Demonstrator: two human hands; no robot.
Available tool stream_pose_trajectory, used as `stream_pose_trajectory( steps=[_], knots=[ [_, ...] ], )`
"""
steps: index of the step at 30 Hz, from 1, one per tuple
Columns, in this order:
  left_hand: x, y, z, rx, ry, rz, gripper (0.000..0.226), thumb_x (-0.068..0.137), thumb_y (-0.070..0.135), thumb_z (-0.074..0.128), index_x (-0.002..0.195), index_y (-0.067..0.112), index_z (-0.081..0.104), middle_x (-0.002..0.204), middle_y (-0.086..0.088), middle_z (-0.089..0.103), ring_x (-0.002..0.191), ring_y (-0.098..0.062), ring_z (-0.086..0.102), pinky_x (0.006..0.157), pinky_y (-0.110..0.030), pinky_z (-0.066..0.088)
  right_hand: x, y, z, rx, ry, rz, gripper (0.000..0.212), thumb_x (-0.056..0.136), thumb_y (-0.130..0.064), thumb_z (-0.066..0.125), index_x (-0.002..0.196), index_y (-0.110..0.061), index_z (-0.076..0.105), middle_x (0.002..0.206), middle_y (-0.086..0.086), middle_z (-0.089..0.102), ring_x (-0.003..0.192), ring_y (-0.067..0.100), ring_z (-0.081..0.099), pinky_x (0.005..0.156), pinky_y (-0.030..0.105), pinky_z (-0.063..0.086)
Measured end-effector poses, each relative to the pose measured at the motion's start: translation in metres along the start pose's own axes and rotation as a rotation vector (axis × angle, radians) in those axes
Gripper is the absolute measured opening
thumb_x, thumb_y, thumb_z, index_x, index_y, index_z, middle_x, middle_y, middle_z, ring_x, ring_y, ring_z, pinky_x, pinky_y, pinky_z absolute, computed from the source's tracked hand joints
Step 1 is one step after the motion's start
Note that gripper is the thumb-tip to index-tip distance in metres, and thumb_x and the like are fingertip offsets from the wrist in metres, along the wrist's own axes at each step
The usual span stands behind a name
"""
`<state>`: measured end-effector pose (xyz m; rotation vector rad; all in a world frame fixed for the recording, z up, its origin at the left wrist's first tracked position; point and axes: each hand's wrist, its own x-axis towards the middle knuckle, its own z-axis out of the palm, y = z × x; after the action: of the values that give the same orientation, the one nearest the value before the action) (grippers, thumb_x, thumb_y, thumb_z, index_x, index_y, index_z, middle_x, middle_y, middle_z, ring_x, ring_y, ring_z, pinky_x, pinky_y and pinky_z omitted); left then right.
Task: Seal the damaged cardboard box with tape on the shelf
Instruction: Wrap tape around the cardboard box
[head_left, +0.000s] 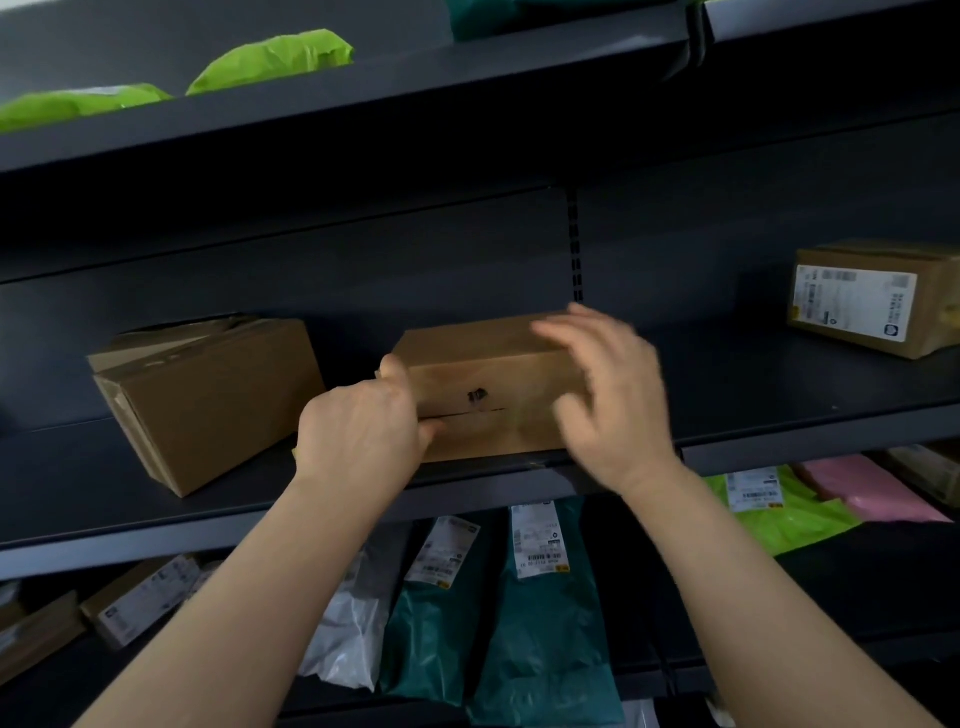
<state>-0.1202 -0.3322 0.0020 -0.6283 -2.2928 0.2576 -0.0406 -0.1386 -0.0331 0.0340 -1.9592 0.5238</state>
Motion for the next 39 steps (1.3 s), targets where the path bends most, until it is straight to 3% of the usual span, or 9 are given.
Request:
stream_pose_trajectory(
  steps=[4, 7, 10, 13, 16, 19, 28, 35, 39],
  knots=[
    [0.001, 0.001, 0.000, 0.007, 0.010, 0.002, 0.067, 0.090, 0.064, 0.051, 0.127, 0.009, 0.041, 0.076, 0.003, 0.060, 0.072, -0.019, 0.066, 0.041, -0.027, 0.022, 0.010, -0.017, 0.017, -0.283, -0.373, -0.171, 0.091, 0.062, -0.027, 0.054, 0.150, -0.013, 0.033, 0.157, -0.001, 0.030, 0.150, 0.014, 0.004, 0.119, 0.057, -0.002],
    [0.002, 0.001, 0.001, 0.008, 0.002, -0.005, 0.069, 0.089, 0.065, 0.051, 0.128, 0.009, 0.039, 0.071, 0.004, 0.055, 0.070, -0.018, 0.066, 0.042, -0.027, 0.025, 0.017, -0.015, 0.023, -0.359, -0.458, -0.118, 0.095, 0.061, -0.031, 0.057, 0.150, -0.014, 0.029, 0.154, 0.001, 0.035, 0.148, 0.017, 0.019, 0.119, 0.053, -0.006],
    [0.004, 0.001, 0.002, -0.016, 0.000, -0.033, 0.065, 0.088, 0.064, 0.053, 0.122, 0.010, 0.040, 0.073, 0.003, 0.058, 0.069, -0.019, 0.066, 0.044, -0.027, 0.027, 0.020, -0.013, 0.026, -0.318, -0.381, -0.066, 0.081, 0.058, -0.034, 0.052, 0.138, -0.021, 0.049, 0.138, -0.006, 0.052, 0.126, 0.017, 0.048, 0.119, 0.037, 0.009],
    [0.003, 0.002, 0.001, -0.055, -0.011, -0.067, 0.057, 0.089, 0.061, 0.055, 0.113, 0.012, 0.040, 0.066, 0.004, 0.045, 0.068, -0.020, 0.065, 0.044, -0.027, 0.028, 0.024, -0.010, 0.029, -0.270, -0.343, -0.029, 0.068, 0.065, -0.051, 0.047, 0.129, -0.028, 0.054, 0.131, -0.012, 0.055, 0.118, 0.013, 0.051, 0.101, 0.029, 0.022],
    [0.005, 0.005, 0.002, -0.075, -0.006, -0.083, 0.056, 0.090, 0.060, 0.055, 0.115, 0.012, 0.039, 0.062, 0.004, 0.038, 0.068, -0.020, 0.065, 0.044, -0.027, 0.026, 0.024, -0.004, 0.034, -0.280, -0.289, -0.061, 0.062, 0.072, -0.066, 0.054, 0.122, -0.029, 0.058, 0.120, -0.011, 0.060, 0.108, 0.014, 0.055, 0.090, 0.027, 0.022],
    [0.008, 0.006, 0.004, -0.085, 0.003, -0.092, 0.061, 0.090, 0.059, 0.056, 0.123, 0.010, 0.039, 0.063, 0.005, 0.038, 0.068, -0.020, 0.065, 0.044, -0.027, 0.027, 0.023, 0.001, 0.039, -0.260, -0.225, -0.093, 0.053, 0.074, -0.058, 0.070, 0.116, -0.026, 0.062, 0.113, -0.008, 0.064, 0.102, 0.016, 0.058, 0.084, 0.025, 0.021],
    [0.013, 0.011, 0.002, -0.049, -0.006, -0.117, 0.049, 0.091, 0.046, 0.061, 0.119, 0.010, 0.042, 0.055, 0.004, 0.032, 0.052, -0.017, 0.044, 0.040, -0.025, 0.022, 0.023, 0.001, 0.050, -0.265, -0.135, -0.038, 0.043, 0.073, -0.049, 0.076, 0.107, -0.026, 0.065, 0.101, -0.008, 0.065, 0.094, 0.017, 0.058, 0.085, 0.030, 0.024],
    [0.014, 0.017, 0.003, -0.038, -0.035, -0.137, 0.039, 0.091, 0.038, 0.062, 0.112, 0.011, 0.044, 0.059, 0.003, 0.037, 0.064, -0.020, 0.065, 0.040, -0.025, 0.021, 0.019, 0.000, 0.057, -0.300, -0.072, -0.019, 0.040, 0.072, -0.046, 0.079, 0.102, -0.025, 0.064, 0.097, -0.007, 0.063, 0.092, 0.018, 0.058, 0.086, 0.032, 0.025],
    [0.009, 0.012, 0.002, -0.057, -0.027, -0.117, 0.052, 0.091, 0.054, 0.057, 0.116, 0.011, 0.041, 0.063, 0.003, 0.039, 0.066, -0.020, 0.065, 0.043, -0.026, 0.029, 0.019, 0.001, 0.058, -0.300, -0.066, -0.024, 0.047, 0.072, -0.061, 0.071, 0.102, -0.026, 0.064, 0.096, -0.007, 0.061, 0.091, 0.017, 0.056, 0.088, 0.031, 0.023]
  ],
)
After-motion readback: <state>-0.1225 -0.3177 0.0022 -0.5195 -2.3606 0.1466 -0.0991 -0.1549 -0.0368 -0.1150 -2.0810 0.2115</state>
